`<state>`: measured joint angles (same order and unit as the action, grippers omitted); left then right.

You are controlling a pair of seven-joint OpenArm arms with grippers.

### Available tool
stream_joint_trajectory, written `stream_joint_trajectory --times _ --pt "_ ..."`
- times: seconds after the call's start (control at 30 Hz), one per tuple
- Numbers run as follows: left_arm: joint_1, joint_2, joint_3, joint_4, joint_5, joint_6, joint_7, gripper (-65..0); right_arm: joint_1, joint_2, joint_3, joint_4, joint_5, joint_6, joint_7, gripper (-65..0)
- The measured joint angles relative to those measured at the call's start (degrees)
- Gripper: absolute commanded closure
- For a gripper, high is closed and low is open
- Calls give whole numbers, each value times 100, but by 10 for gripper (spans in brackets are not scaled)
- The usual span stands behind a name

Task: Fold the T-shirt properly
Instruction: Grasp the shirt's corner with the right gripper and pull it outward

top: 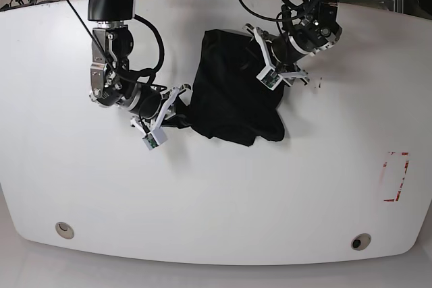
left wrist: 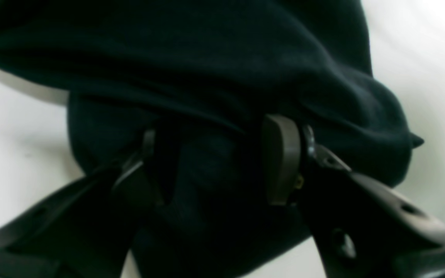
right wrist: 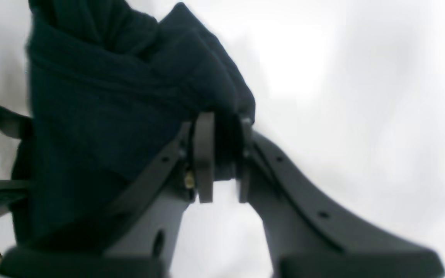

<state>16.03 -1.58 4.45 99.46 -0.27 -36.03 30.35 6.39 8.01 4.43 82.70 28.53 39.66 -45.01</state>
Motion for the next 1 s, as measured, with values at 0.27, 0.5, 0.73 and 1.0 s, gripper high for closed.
stream_joint_trajectory --times 0.27,0.5,0.73,1.0 --pt "-13 -2 -17 -116 -66 0 -42 -306 -96 127 409 275 9 0 31 -73" --pt "17 -2 -15 -122 -85 2 -74 -306 -247 249 745 275 -11 0 20 -81" --pt "17 0 11 -116 -83 2 -61 -306 -240 212 721 396 22 -2 -232 -323" --pt "0 0 11 -116 -83 0 -46 -306 -155 -144 743 684 7 -2 -417 -507"
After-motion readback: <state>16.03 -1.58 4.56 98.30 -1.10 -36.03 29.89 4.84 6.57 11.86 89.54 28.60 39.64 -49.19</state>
